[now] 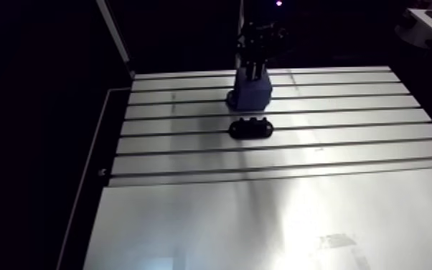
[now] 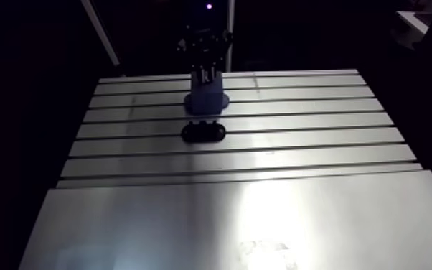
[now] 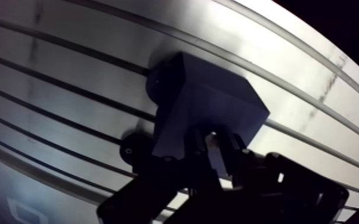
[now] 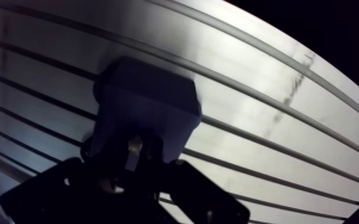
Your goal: Pick up the M10 bolt and insert it into the hex recess until seated.
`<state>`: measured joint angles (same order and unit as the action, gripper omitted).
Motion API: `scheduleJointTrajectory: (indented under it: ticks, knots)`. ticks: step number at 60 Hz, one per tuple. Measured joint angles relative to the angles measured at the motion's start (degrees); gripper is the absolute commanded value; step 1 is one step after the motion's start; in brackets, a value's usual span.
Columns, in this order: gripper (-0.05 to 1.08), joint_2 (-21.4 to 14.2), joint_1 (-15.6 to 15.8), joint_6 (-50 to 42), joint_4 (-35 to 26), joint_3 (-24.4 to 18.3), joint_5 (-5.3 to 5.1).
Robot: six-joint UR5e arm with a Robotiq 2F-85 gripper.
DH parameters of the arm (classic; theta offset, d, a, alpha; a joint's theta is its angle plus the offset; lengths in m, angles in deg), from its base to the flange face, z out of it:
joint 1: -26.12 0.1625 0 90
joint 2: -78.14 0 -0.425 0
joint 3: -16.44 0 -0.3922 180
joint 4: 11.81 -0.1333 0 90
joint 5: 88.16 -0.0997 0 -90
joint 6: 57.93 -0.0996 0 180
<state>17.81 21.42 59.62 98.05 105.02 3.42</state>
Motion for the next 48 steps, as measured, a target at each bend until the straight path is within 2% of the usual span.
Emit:
scheduleJointTrajectory:
  ticks: [48]
  knots:
    - [0.76, 0.2, 0.0, 3.5, 0.0, -0.1, 0.07]
